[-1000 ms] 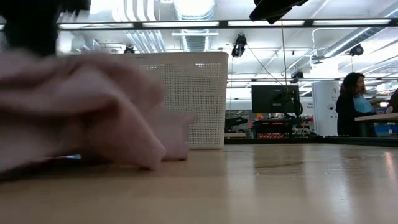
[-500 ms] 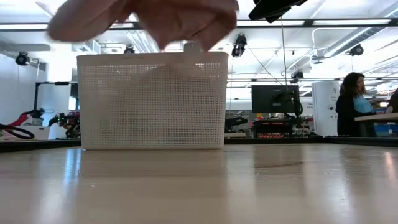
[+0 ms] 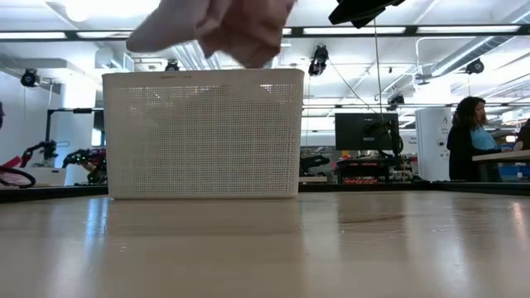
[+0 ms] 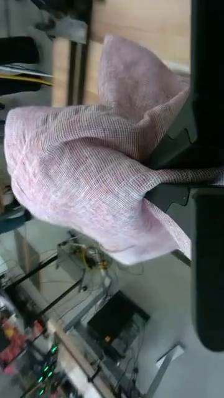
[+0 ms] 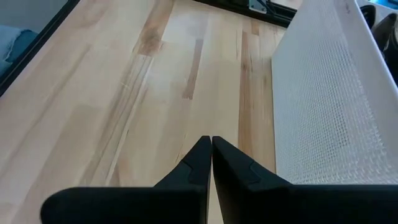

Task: Sort clothes
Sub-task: Put the pink polo shirt into the bin

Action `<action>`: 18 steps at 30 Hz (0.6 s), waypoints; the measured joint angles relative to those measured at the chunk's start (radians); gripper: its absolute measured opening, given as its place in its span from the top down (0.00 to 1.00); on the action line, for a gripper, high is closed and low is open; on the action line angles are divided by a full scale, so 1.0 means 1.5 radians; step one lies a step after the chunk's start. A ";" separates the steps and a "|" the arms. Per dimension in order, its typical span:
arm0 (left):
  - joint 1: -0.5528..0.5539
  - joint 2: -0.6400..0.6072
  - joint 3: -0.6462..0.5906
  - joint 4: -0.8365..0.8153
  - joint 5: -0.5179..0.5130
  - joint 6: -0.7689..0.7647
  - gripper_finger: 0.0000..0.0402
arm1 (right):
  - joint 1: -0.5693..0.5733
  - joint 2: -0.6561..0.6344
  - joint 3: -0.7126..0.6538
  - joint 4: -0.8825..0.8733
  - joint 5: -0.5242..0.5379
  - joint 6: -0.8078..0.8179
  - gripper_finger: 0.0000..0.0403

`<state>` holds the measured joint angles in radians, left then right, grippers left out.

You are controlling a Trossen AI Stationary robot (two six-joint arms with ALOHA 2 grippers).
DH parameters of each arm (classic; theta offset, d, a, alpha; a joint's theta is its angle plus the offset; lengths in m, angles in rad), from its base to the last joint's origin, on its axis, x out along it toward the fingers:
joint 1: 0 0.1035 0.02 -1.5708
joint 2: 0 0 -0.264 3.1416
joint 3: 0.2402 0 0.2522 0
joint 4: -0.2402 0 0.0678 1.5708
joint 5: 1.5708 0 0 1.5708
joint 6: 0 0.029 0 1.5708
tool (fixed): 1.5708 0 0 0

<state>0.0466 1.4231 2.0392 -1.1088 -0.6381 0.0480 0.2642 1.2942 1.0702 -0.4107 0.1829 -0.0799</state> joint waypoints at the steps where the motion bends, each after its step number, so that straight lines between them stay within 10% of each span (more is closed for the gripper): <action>1: 0.032 0.003 -0.006 0.003 0.034 0.014 0.99 | 0.000 0.000 0.000 0.000 0.000 0.000 1.00; 9: 0.183 0.029 -0.146 -0.055 0.207 0.022 0.99 | 0.000 0.000 0.000 0.000 0.000 0.001 1.00; 18: 0.220 0.053 -0.422 0.225 0.228 0.067 0.99 | 0.000 0.000 0.000 0.000 0.000 0.011 1.00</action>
<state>0.3771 1.5019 1.4061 -0.7706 -0.2961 0.1489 0.2642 1.2942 1.0705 -0.4103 0.1833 -0.0631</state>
